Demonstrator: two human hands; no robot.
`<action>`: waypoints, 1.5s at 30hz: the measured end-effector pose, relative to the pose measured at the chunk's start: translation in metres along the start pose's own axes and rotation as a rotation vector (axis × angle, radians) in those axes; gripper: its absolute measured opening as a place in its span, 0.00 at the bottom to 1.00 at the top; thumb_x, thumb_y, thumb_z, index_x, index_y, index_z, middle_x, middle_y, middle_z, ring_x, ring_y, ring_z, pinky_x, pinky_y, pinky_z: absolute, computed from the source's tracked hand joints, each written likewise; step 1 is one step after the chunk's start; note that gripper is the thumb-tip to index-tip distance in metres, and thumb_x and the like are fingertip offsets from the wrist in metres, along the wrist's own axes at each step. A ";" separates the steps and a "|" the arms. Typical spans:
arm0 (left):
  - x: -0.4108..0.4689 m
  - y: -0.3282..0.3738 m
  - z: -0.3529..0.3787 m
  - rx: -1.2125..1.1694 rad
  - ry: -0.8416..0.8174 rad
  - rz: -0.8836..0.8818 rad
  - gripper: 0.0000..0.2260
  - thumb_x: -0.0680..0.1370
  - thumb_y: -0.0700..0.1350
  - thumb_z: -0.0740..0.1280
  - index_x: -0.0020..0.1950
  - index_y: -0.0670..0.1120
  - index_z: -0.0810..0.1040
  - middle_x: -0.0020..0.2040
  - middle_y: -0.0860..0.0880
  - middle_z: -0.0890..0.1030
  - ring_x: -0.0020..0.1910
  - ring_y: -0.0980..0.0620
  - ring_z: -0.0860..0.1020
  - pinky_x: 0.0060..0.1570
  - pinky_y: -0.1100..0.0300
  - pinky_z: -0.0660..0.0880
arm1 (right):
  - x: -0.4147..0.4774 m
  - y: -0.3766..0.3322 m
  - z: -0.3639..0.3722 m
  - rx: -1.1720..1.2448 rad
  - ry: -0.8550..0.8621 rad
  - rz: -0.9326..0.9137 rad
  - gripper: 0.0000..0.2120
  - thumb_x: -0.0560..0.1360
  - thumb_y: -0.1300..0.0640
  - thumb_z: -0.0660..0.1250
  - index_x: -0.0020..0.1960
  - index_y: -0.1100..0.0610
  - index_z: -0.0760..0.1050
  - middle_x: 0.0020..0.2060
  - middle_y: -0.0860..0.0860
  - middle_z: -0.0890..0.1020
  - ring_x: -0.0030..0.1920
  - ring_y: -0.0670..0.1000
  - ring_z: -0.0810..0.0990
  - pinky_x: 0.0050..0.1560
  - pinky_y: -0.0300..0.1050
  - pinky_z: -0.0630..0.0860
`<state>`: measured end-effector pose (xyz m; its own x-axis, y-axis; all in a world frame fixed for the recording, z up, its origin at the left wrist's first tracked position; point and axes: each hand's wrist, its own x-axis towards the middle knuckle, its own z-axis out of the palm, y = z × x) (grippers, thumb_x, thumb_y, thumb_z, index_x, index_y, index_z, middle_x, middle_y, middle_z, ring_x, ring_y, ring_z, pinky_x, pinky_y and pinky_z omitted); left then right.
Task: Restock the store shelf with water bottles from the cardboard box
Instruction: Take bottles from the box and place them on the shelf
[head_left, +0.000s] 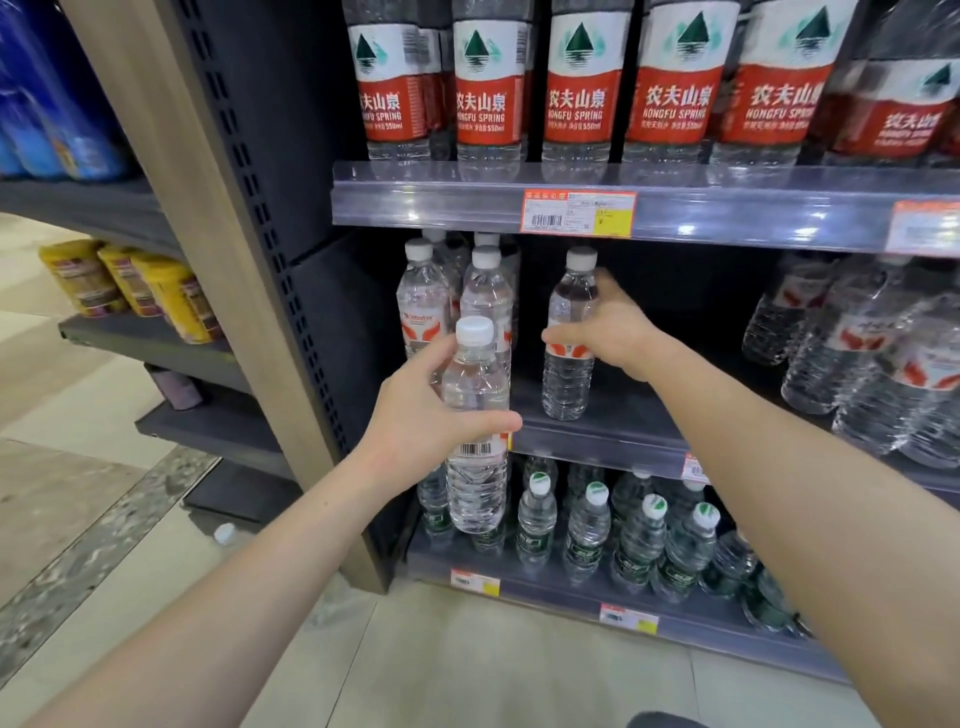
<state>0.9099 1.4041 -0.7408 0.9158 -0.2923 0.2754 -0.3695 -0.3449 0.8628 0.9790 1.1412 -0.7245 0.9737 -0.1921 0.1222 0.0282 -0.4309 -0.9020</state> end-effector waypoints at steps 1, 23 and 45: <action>-0.001 -0.001 0.002 -0.001 -0.006 -0.012 0.47 0.62 0.58 0.87 0.78 0.57 0.72 0.72 0.64 0.77 0.72 0.64 0.73 0.76 0.54 0.69 | -0.001 0.004 -0.001 0.014 0.000 -0.007 0.39 0.68 0.62 0.81 0.72 0.52 0.66 0.55 0.49 0.83 0.53 0.48 0.83 0.55 0.45 0.80; -0.011 -0.035 0.019 -0.075 0.091 -0.050 0.32 0.64 0.51 0.87 0.63 0.68 0.79 0.61 0.58 0.84 0.61 0.55 0.83 0.65 0.45 0.79 | 0.033 0.040 0.022 -0.013 0.144 -0.127 0.46 0.71 0.56 0.81 0.80 0.42 0.59 0.60 0.44 0.82 0.58 0.46 0.80 0.62 0.43 0.76; 0.003 -0.053 0.015 -0.091 -0.008 -0.007 0.35 0.62 0.53 0.88 0.66 0.65 0.79 0.63 0.58 0.83 0.63 0.56 0.82 0.66 0.47 0.78 | 0.081 0.054 0.026 -0.118 0.167 -0.155 0.47 0.72 0.52 0.80 0.82 0.45 0.55 0.67 0.48 0.80 0.65 0.49 0.79 0.62 0.41 0.73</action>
<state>0.9293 1.4080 -0.7918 0.9170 -0.2970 0.2664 -0.3472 -0.2650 0.8996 1.0654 1.1253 -0.7745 0.9088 -0.2544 0.3308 0.1382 -0.5644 -0.8138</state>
